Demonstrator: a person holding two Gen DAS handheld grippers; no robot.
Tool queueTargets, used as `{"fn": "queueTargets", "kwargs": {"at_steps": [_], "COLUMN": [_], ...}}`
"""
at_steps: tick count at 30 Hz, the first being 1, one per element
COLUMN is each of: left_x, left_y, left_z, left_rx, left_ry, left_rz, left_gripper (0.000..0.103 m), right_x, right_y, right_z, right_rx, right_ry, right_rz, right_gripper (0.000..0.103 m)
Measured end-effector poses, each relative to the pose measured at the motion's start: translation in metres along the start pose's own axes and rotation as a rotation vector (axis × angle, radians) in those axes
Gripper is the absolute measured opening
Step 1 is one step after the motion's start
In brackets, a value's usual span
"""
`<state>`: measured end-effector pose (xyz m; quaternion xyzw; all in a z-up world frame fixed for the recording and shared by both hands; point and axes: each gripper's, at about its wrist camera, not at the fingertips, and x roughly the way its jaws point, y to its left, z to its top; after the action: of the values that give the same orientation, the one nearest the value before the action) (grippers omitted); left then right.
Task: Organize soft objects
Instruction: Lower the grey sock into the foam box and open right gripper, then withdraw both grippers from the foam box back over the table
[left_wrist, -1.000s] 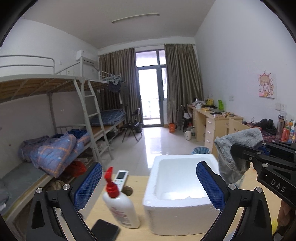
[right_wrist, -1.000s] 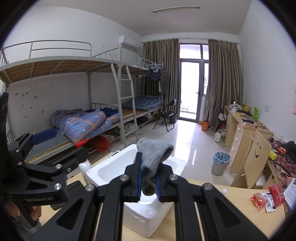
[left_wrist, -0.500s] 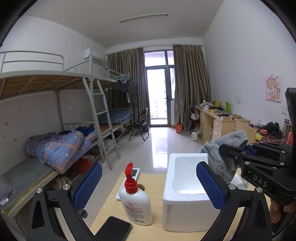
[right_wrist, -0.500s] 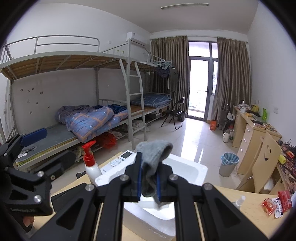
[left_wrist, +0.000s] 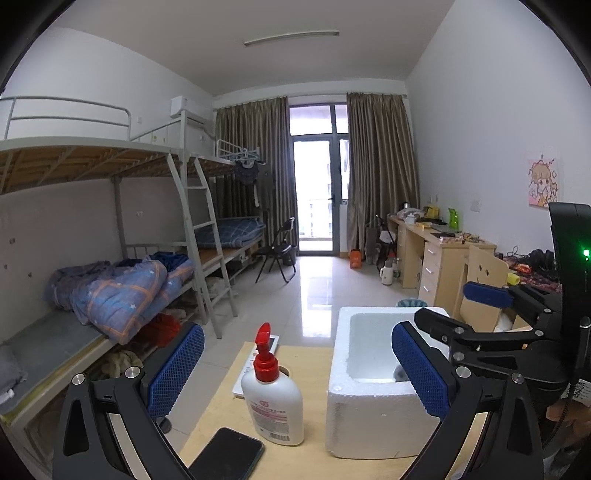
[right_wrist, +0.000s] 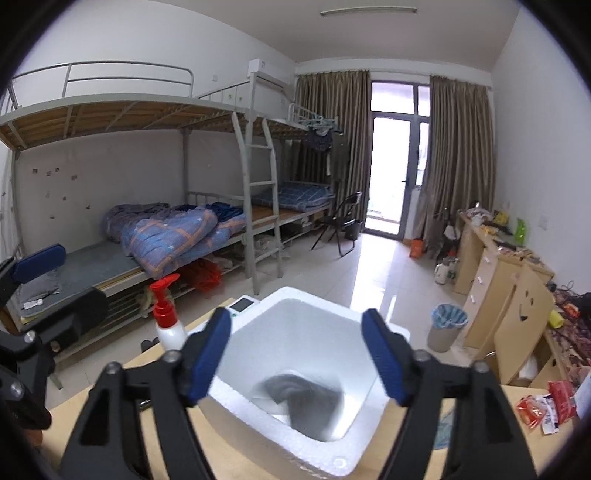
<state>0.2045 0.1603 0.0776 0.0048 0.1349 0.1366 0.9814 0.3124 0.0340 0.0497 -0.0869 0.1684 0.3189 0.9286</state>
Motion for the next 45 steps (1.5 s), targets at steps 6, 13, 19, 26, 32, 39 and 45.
{"fn": "queueTargets", "kwargs": {"at_steps": [6, 13, 19, 26, 32, 39, 45], "left_x": [-0.002, -0.015, -0.038, -0.057, -0.078, -0.105, -0.115], "left_y": [0.0, -0.004, -0.013, -0.021, -0.032, -0.035, -0.037], "left_z": [0.001, 0.004, 0.007, 0.009, 0.011, 0.007, 0.001], "left_rx": [-0.004, 0.005, 0.011, 0.016, 0.031, 0.025, 0.016], "left_ry": [0.001, -0.011, -0.034, -0.046, -0.055, -0.078, -0.075], "left_rz": [-0.001, -0.011, -0.031, -0.038, -0.06, -0.072, -0.092], "left_gripper": [0.102, 0.102, 0.102, 0.102, 0.102, 0.102, 0.102], "right_x": [-0.006, -0.018, -0.043, -0.076, -0.1, -0.128, -0.146], "right_y": [0.001, 0.005, 0.004, 0.003, 0.006, -0.004, -0.003], "right_z": [0.0, 0.005, 0.007, 0.008, 0.003, -0.005, -0.016], "right_rx": [-0.008, 0.003, 0.028, 0.033, 0.033, 0.054, 0.056], "right_ry": [0.01, -0.007, -0.035, -0.085, -0.104, -0.123, -0.132], "right_rz": [-0.002, -0.012, -0.023, -0.052, -0.074, -0.098, -0.125], "right_gripper": [0.086, 0.087, 0.093, 0.103, 0.103, 0.103, 0.103]}}
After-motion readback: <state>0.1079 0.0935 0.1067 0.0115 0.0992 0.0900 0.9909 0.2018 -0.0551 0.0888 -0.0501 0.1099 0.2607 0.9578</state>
